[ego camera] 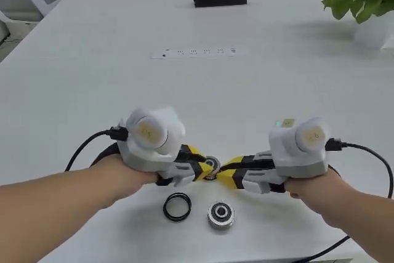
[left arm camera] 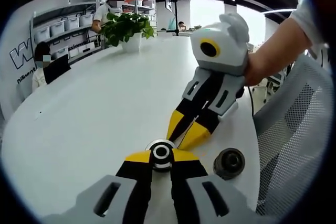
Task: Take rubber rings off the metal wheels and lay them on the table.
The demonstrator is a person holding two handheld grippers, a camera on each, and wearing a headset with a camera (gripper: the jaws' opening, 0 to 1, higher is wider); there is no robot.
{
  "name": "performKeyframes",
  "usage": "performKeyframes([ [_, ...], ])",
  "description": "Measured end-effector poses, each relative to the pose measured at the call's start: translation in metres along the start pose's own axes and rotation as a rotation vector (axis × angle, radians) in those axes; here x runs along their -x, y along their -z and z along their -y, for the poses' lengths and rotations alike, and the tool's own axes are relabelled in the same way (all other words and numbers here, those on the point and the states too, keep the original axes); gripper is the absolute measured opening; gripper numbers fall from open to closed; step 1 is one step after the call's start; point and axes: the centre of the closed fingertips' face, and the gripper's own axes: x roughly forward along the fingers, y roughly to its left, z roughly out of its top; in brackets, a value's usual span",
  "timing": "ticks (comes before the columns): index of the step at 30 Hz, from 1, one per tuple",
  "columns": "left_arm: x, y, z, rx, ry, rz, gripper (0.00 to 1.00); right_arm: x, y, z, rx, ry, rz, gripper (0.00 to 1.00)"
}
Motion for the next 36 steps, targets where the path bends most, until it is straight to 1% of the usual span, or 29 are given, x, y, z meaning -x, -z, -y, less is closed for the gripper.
performKeyframes([
  [4,-0.001,0.0001,-0.0001,-0.012,-0.006,0.0,0.07,-0.0002,-0.0001,-0.0004,0.003,-0.002,-0.002,0.08],
  [12,-0.0008,0.0002,-0.0002,-0.011,-0.018,0.008,0.07,-0.0007,-0.0002,-0.0001,0.009,0.0,-0.016,0.08],
  [18,-0.001,0.0003,-0.0006,-0.009,-0.023,0.004,0.07,-0.0005,-0.0002,0.0001,-0.007,0.01,-0.016,0.07],
  [20,-0.001,0.0002,-0.0008,-0.007,-0.026,0.004,0.07,-0.0005,0.0,0.0007,-0.013,0.018,-0.018,0.05],
  [22,-0.001,0.0002,-0.001,-0.005,-0.03,0.004,0.07,0.0002,0.0012,0.0008,-0.02,0.022,-0.025,0.0],
  [23,-0.001,0.0003,-0.001,-0.005,-0.03,0.003,0.07,0.0001,0.001,0.0015,-0.04,0.026,-0.019,0.0],
  [27,-0.0012,0.0003,-0.0015,0.0,-0.036,-0.002,0.07,0.0001,0.0011,0.0029,-0.073,0.035,-0.008,0.0],
  [28,-0.001,0.0001,-0.0015,0.0,-0.038,-0.003,0.07,0.0,0.001,0.004,-0.093,0.041,-0.005,0.0],
  [29,-0.0009,0.0001,-0.0017,0.002,-0.04,-0.002,0.07,-0.0001,0.001,0.0048,-0.115,0.044,0.0,0.0],
  [30,-0.0011,0.0001,-0.0023,0.003,-0.041,-0.001,0.07,-0.0002,0.0007,0.005,-0.171,0.043,0.013,0.0],
  [31,-0.0011,0.0002,-0.0026,0.005,-0.043,-0.001,0.07,-0.0001,0.0006,0.0051,-0.186,0.042,0.017,0.0],
  [32,-0.001,0.0003,-0.0026,0.006,-0.043,-0.001,0.07,0.0,0.0004,0.0057,-0.232,0.039,0.03,0.0],
  [35,-0.0011,0.0003,-0.0026,0.014,-0.05,-0.002,0.07,0.001,-0.0007,0.0068,-0.306,0.032,0.064,0.0],
  [36,-0.0011,0.0005,-0.0025,0.016,-0.052,-0.001,0.07,0.0012,-0.0006,0.0073,-0.32,0.033,0.067,0.0],
])
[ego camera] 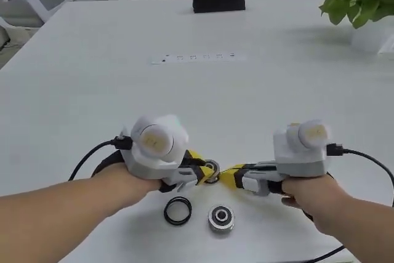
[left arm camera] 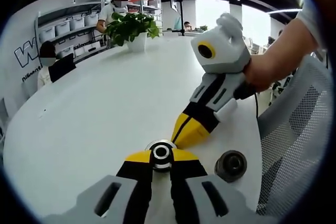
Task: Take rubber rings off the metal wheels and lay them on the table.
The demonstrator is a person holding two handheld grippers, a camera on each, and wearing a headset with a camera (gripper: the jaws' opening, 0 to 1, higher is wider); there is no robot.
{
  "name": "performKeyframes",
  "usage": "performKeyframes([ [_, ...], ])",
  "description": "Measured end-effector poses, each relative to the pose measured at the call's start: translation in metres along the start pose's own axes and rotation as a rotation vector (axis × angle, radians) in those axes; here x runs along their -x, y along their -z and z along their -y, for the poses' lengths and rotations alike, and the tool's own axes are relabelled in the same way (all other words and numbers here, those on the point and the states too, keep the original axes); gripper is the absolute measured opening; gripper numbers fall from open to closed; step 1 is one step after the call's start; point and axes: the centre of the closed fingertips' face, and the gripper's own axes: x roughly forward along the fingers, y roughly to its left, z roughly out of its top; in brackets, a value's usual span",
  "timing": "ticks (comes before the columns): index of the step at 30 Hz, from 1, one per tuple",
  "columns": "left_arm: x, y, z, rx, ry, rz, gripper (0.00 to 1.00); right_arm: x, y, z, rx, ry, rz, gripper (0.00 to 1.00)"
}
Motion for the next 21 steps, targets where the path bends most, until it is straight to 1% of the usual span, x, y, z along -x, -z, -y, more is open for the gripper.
performKeyframes([
  [5,0.0,0.0,0.0,0.003,0.001,0.001,0.07,0.001,0.0,0.0,-0.05,0.0,0.017,0.0],
  [11,0.0,0.0,0.0,0.002,0.002,0.001,0.07,0.003,-0.002,0.001,-0.078,-0.004,0.032,0.0],
  [13,0.0,0.0,0.0,0.001,0.003,0.001,0.07,0.004,-0.009,0.004,-0.104,0.001,0.069,0.0],
  [14,0.0,0.0,0.0,0.001,0.003,0.001,0.07,0.004,-0.012,0.003,-0.125,-0.01,0.08,0.0],
  [17,0.0,0.0,0.0,0.002,0.002,0.001,0.07,0.004,-0.012,0.0,-0.097,-0.005,0.069,0.0],
  [21,-0.001,0.0,0.0,0.003,-0.001,0.002,0.07,0.005,-0.012,0.001,-0.115,-0.008,0.077,0.0],
])
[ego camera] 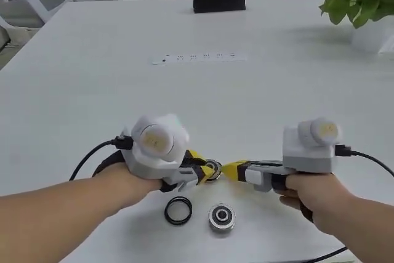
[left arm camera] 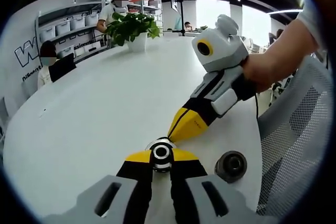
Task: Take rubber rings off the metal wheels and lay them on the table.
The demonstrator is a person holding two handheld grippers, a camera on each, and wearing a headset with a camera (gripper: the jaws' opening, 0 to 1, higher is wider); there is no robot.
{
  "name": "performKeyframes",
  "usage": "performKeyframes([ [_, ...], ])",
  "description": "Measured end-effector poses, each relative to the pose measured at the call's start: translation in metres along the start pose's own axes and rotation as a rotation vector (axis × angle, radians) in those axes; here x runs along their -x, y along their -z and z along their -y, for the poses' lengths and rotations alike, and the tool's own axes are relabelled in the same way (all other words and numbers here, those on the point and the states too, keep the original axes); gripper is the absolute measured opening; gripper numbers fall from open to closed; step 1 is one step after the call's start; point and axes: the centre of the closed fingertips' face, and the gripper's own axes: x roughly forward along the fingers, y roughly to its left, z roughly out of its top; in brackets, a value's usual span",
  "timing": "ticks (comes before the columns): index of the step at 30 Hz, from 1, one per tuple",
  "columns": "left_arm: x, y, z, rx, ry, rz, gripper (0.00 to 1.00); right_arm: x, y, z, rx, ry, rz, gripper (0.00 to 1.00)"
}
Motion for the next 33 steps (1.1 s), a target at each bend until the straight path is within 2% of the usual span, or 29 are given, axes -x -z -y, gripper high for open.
performKeyframes([
  [4,0.0,0.0,0.0,-0.002,-0.001,0.0,0.06,0.001,-0.001,-0.001,-0.005,0.002,0.011,0.0],
  [5,0.0,0.0,0.0,-0.002,-0.001,0.0,0.06,0.0,-0.002,-0.004,-0.009,-0.011,0.017,0.0],
  [7,0.0,0.0,0.0,-0.002,-0.001,-0.002,0.06,0.0,-0.002,-0.004,0.015,0.001,0.006,0.0],
  [15,0.0,0.0,0.0,-0.002,-0.003,-0.005,0.06,0.0,-0.003,-0.006,0.028,0.007,0.002,0.0],
  [28,0.0,0.0,0.0,0.004,-0.008,-0.008,0.06,-0.005,-0.005,-0.016,0.047,-0.013,-0.001,0.0],
  [31,0.0,0.0,0.0,0.004,-0.008,-0.008,0.06,-0.005,-0.007,-0.019,0.05,-0.024,0.005,0.0],
  [32,0.001,0.0,0.0,0.004,-0.007,-0.008,0.06,-0.006,-0.009,-0.023,0.046,-0.042,0.017,0.0],
  [33,0.001,0.0,0.0,0.005,-0.007,-0.008,0.06,-0.006,-0.009,-0.022,0.06,-0.029,0.014,0.0],
])
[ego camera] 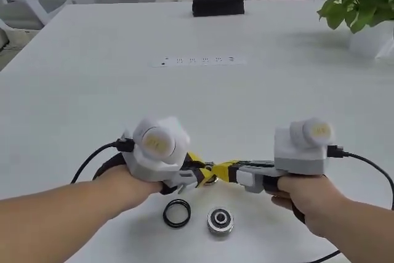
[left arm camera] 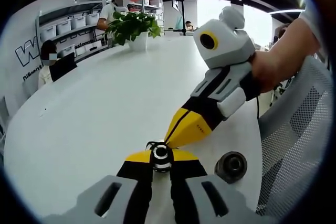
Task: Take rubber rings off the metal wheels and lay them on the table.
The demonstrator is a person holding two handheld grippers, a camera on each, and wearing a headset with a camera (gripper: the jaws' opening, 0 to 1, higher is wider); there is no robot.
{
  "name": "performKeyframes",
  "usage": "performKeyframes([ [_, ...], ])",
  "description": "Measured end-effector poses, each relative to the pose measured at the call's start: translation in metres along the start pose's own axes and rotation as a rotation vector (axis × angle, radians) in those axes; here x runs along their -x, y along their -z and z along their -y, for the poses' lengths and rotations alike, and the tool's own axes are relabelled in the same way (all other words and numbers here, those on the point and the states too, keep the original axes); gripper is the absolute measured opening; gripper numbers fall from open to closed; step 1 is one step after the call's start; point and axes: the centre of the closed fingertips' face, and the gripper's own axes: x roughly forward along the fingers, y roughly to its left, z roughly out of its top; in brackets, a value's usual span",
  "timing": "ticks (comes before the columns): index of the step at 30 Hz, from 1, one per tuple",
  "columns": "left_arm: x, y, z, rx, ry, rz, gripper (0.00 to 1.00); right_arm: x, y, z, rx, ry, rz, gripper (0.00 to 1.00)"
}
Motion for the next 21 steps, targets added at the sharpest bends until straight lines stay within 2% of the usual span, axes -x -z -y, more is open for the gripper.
performKeyframes([
  [7,0.0,0.0,-0.001,-0.001,0.0,0.001,0.06,0.002,0.001,-0.001,-0.019,-0.016,-0.001,0.0],
  [19,-0.001,0.0,-0.001,0.003,-0.004,0.008,0.06,0.008,0.0,-0.015,-0.034,-0.096,0.017,0.0],
  [21,-0.001,0.0,-0.001,0.006,-0.005,0.009,0.06,0.008,-0.001,-0.014,-0.037,-0.096,0.021,0.0],
])
